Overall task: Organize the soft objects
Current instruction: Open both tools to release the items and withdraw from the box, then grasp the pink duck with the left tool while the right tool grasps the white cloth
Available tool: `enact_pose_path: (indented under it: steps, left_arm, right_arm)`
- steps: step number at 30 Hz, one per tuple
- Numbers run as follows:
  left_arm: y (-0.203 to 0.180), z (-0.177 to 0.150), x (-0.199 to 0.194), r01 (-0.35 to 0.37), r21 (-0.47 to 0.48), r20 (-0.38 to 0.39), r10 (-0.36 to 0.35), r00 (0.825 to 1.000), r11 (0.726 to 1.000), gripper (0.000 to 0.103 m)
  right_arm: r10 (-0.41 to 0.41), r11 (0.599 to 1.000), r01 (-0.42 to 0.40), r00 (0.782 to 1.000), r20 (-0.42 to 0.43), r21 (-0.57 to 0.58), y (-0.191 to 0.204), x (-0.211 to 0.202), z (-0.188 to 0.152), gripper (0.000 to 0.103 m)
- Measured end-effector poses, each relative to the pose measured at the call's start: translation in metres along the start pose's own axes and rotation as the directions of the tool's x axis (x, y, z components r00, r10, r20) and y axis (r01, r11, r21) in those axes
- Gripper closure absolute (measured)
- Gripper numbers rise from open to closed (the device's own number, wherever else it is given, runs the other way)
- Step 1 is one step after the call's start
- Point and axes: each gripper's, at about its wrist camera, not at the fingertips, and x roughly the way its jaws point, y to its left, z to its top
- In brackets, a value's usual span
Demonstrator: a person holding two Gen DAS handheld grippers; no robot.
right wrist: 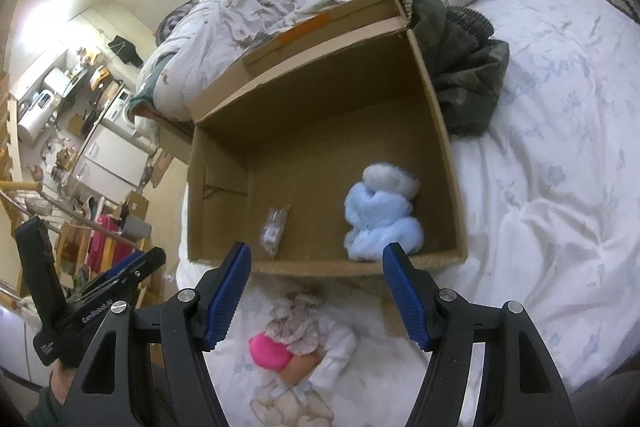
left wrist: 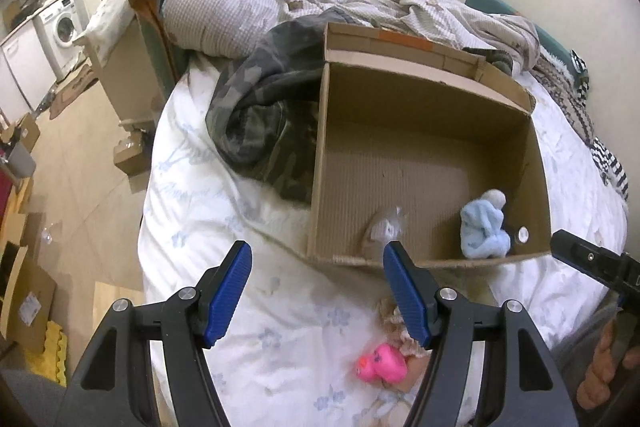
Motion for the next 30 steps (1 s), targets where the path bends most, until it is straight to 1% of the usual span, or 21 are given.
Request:
enact_pose_path:
  steps: [3,8,11,14,16,21,26,30]
  left_arm:
    - [-0.003,-0.007,-0.005,-0.001,0.006,-0.001,0.001,1.0,1.0,0.038]
    - [-0.013,-0.017,-0.007,0.005,0.033,-0.023,-0.004,1.0,0.999,0.038]
    - [-0.019,-0.022,-0.006,0.01,0.042,-0.033,-0.009,0.999,0.999,0.038]
    - [-0.024,-0.03,-0.004,0.026,0.05,-0.061,-0.023,0.998,0.998,0.038]
    - [-0.027,-0.035,0.0,0.038,0.052,-0.085,-0.034,0.996,0.998,0.038]
    - [-0.032,-0.044,0.015,0.093,0.017,-0.17,-0.089,0.981,0.995,0.038]
    - [-0.035,-0.052,0.027,0.092,0.024,-0.235,-0.084,0.968,0.995,0.038]
    - [-0.031,-0.057,0.036,0.112,-0.019,-0.288,-0.112,0.951,0.994,0.038]
  right_arm:
    - [0.011,1.0,-0.011,1.0,-0.023,-0.002,0.003,0.002,-0.009,0.03]
    - [-0.003,1.0,0.001,0.996,-0.085,-0.022,0.008,0.009,-0.025,0.03]
    - [-0.02,0.999,0.016,0.994,-0.111,-0.032,0.009,0.012,-0.033,0.03]
    - [-0.057,0.998,0.052,0.989,-0.134,-0.035,0.006,0.014,-0.04,0.03]
    - [-0.067,0.998,0.064,0.986,-0.152,-0.024,0.001,0.016,-0.042,0.03]
    - [-0.088,0.996,0.092,0.983,-0.163,0.021,-0.01,0.017,-0.044,0.03]
    - [-0.105,0.994,0.109,0.979,-0.177,0.016,-0.01,0.022,-0.044,0.03]
    - [-0.121,0.992,0.127,0.973,-0.195,0.018,-0.009,0.029,-0.042,0.03]
